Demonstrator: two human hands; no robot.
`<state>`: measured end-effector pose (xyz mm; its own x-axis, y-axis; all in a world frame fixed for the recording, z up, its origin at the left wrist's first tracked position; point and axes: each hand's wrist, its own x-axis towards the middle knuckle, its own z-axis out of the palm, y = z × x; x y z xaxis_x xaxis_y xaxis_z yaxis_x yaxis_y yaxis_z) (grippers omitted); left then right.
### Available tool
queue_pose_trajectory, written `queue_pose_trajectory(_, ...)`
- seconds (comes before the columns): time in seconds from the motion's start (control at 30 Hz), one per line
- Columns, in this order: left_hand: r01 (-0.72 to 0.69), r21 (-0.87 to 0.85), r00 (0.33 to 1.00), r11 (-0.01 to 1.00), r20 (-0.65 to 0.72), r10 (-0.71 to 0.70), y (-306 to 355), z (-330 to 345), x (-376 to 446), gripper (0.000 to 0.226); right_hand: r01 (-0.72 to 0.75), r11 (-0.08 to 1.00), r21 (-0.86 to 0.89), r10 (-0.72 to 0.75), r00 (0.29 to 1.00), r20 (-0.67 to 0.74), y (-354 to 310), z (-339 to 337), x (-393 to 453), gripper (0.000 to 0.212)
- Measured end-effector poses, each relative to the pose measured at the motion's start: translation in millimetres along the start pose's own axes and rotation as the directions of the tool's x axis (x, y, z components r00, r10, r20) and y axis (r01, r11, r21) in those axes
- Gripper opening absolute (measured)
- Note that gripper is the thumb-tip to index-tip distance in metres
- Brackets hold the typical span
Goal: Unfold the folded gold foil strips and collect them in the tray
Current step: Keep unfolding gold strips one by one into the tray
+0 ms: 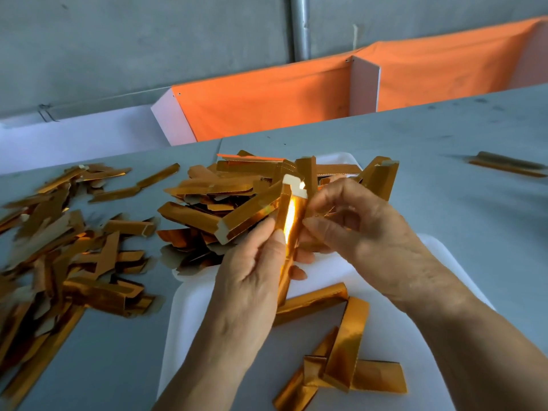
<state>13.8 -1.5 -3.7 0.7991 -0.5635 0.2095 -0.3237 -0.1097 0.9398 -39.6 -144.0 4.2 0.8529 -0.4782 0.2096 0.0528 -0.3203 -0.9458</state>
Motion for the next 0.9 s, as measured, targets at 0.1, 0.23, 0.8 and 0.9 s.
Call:
queue_pose_trajectory(0.1, -0.02, 0.042, 0.999, 0.999, 0.029, 0.019, 2.5, 1.1, -0.6, 0.026, 0.057, 0.996, 0.076, -0.049, 0.994, -0.096, -4.1, -2.7, -0.2, 0.016)
queue_pose_trajectory(0.23, -0.051, 0.126, 0.994, 0.991, 0.1, 0.038, 2.3, 3.1, -2.6, 0.027, 0.017, 1.0, 0.016, -0.016, 1.0, -0.024, -4.9, -6.7, 0.6, 0.007)
queue_pose_trajectory(0.8, -0.158, 0.126, 0.971, 0.979, 0.202, 0.13, -3.6, 5.3, -0.7, 0.042, -0.156, 0.96, 0.233, 0.084, 0.953, 0.292, -3.3, -20.3, 0.9, 0.015)
queue_pose_trajectory(0.9, -0.165, 0.154, 0.962, 0.974, 0.242, 0.124, -3.7, 3.7, -0.7, 0.049, -0.199, 0.956, 0.214, 0.118, 0.932, 0.341, -1.3, -24.3, 1.8, 0.022)
